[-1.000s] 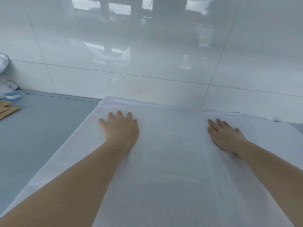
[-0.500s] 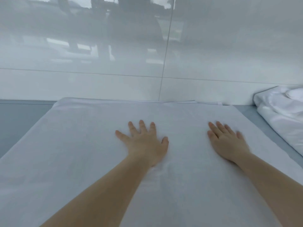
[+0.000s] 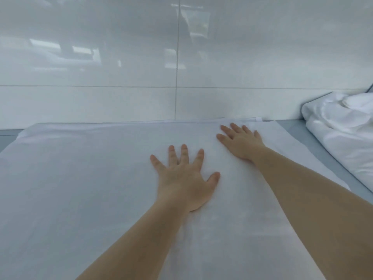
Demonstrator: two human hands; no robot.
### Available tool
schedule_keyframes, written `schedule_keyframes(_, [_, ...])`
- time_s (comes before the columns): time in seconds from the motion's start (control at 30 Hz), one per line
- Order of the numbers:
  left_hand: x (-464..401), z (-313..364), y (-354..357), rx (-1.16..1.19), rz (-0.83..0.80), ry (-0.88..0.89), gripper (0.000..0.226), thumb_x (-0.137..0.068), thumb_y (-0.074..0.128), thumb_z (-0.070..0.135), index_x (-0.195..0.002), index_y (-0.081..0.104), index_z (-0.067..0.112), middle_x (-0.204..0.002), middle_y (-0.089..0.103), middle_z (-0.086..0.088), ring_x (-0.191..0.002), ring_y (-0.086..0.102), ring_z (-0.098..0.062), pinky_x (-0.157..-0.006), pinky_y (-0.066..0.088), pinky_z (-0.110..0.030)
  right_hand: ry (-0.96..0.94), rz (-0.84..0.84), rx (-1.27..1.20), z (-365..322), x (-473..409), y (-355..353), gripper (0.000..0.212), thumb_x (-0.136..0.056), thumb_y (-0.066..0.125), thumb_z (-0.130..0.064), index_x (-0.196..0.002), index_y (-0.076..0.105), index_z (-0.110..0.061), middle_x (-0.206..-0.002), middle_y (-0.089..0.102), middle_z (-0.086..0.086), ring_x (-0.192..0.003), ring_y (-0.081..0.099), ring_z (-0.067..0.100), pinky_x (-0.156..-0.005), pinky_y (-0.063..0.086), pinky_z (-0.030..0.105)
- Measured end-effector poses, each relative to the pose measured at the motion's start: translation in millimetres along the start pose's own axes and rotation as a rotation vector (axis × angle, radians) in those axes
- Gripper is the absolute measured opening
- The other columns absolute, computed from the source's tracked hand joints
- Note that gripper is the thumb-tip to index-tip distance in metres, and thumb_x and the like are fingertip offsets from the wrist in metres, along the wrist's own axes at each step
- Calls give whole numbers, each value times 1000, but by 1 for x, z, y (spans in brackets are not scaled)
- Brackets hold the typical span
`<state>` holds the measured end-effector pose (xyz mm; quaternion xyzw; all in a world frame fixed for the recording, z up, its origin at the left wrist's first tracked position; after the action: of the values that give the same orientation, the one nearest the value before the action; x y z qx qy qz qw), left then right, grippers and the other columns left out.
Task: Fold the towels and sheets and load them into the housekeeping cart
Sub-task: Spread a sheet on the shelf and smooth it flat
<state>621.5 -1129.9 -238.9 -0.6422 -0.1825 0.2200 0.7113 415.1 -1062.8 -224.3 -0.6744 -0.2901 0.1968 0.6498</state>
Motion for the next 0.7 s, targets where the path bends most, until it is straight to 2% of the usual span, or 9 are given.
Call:
schedule_keyframes(0.13, [1, 2, 0, 21, -3, 23, 78, -81, 4, 78, -149, -7, 42, -162, -9, 1, -147, -14, -29, -105, -11, -71, 285, 13, 19, 90, 14, -7, 64, -89, 8, -69, -149, 6, -46, -161, 1, -9, -148, 4, 22, -117, 5, 53])
schedule_keyframes(0.23, [4, 6, -6, 62, 35, 93, 70, -88, 16, 72, -150, 12, 41, -162, 7, 1, -149, -1, -22, -113, -6, -62, 344, 7, -3, 89, 37, -9, 64, -90, 13, -67, -149, 9, -42, -161, 5, -6, -147, 7, 25, -115, 7, 55])
schedule_keyframes(0.33, [13, 12, -24, 165, 196, 210, 40, -95, 39, 52, -122, 59, 31, -136, 53, 4, -135, 40, -18, -113, 23, -39, 69, 5, -47, 28, 74, 4, 59, -93, 19, -64, -148, 9, -46, -161, 1, -11, -148, 0, 21, -115, -2, 55])
schedule_keyframes(0.37, [18, 14, -30, 155, 252, 237, 32, -95, 42, 47, -104, 65, 28, -116, 61, 7, -119, 53, -18, -99, 36, -34, -45, 8, -63, 4, 93, 11, 57, -93, 20, -63, -147, 7, -50, -161, -2, -13, -148, -4, 18, -116, -5, 53])
schedule_keyframes(0.43, [26, 18, -39, 111, 332, 253, 28, -95, 44, 42, -90, 65, 24, -94, 63, 6, -92, 62, -20, -72, 40, -31, -199, 34, -71, -32, 134, 22, 56, -92, 18, -63, -146, 3, -53, -160, -5, -15, -147, -10, 14, -117, -9, 50])
schedule_keyframes(0.53, [33, 20, -41, 101, 318, 211, 28, -97, 41, 37, -96, 66, 23, -99, 66, 3, -92, 62, -24, -71, 40, -32, -245, 34, -42, -42, 172, 25, 58, -93, 16, -62, -147, 1, -50, -160, -7, -14, -146, -12, 10, -118, -8, 47])
schedule_keyframes(0.6, [42, 20, -32, 142, 222, 174, 35, -99, 35, 33, -119, 60, 20, -127, 61, -1, -117, 55, -23, -93, 40, -33, -202, 6, -35, -32, 187, 26, 57, -94, 15, -63, -148, 1, -50, -160, -8, -14, -146, -11, 9, -118, -8, 45])
schedule_keyframes(0.67, [58, 21, -17, 100, 76, 165, 53, -101, 25, 39, -149, 30, 18, -157, 27, 1, -145, 22, -17, -117, 15, -36, -117, 4, -37, -18, 202, 26, 56, -94, 13, -64, -147, 1, -52, -160, -7, -14, -147, -10, 11, -118, -7, 47])
schedule_keyframes(0.7, [68, 21, -12, 66, 29, 151, 59, -100, 20, 45, -154, 15, 21, -161, 12, 3, -149, 7, -16, -120, 5, -39, -61, 15, -34, -13, 208, 27, 56, -94, 12, -64, -148, 1, -51, -160, -6, -13, -147, -8, 12, -118, -7, 49])
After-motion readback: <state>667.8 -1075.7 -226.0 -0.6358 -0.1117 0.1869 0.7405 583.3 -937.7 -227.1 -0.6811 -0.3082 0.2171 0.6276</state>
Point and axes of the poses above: each hand's wrist, its own x-axis away from the middle knuckle, its own y-axis out of the palm, z = x × y, the point moved 6 cm from there along -x, towards the middle knuckle
